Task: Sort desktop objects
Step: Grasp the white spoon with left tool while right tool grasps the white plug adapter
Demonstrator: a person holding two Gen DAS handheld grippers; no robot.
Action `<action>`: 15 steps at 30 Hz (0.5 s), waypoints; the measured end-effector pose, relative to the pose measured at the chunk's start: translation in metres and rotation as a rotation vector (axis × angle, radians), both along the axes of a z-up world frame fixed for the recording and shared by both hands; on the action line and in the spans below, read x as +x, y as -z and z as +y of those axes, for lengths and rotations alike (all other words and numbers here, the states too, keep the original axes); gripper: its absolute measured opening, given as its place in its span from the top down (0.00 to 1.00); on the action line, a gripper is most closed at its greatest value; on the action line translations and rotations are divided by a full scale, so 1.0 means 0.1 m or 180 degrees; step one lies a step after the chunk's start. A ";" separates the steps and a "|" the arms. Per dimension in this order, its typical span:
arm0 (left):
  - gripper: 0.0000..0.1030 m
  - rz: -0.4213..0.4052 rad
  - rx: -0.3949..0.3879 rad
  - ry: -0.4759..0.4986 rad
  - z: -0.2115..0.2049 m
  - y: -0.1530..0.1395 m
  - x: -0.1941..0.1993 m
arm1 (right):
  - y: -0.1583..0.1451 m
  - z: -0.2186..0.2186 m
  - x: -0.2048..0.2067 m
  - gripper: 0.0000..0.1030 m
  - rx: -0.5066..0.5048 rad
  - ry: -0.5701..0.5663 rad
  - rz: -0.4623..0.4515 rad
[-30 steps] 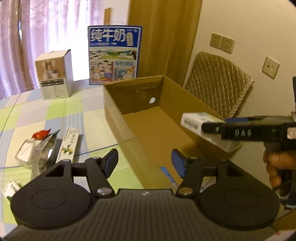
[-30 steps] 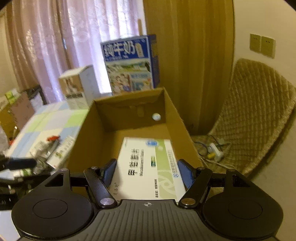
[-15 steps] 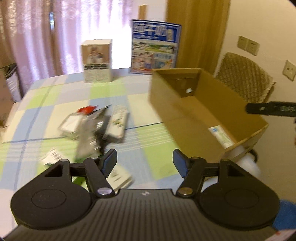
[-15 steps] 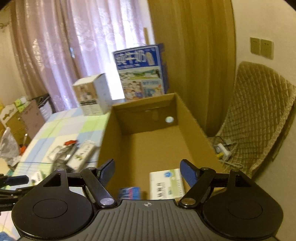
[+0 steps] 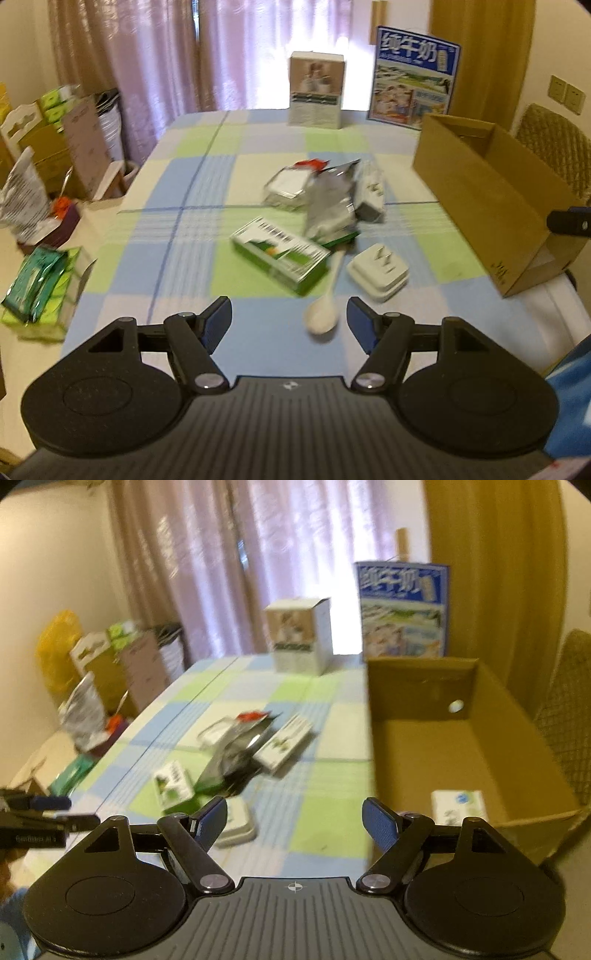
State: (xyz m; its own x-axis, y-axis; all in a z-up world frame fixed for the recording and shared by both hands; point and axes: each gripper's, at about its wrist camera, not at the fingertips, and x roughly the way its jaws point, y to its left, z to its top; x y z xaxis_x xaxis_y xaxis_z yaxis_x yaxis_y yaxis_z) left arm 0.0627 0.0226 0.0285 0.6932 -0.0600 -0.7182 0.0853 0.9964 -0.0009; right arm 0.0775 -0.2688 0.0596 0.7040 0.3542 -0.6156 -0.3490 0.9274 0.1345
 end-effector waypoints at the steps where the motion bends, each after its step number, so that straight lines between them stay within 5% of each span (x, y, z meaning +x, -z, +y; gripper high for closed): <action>1: 0.37 0.0013 0.0004 -0.0024 0.05 0.02 -0.03 | 0.05 0.06 0.00 0.25 -0.0033 -0.0042 0.0030; 8: 0.36 0.0082 -0.0028 -0.0017 0.21 0.14 -0.05 | 0.33 0.37 0.10 0.25 -0.0256 -0.0320 0.0245; 15: 0.38 0.0233 0.0019 0.0486 0.06 0.36 0.14 | 0.53 0.59 0.28 0.25 -0.0491 -0.0557 0.0343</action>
State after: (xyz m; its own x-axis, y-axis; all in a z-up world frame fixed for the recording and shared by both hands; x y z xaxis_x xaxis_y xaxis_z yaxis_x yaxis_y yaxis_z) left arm 0.0766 0.0285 -0.0072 0.6223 -0.1563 -0.7670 0.2356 0.9718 -0.0069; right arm 0.1053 -0.2096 0.0064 0.5676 0.3609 -0.7400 -0.4973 0.8666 0.0412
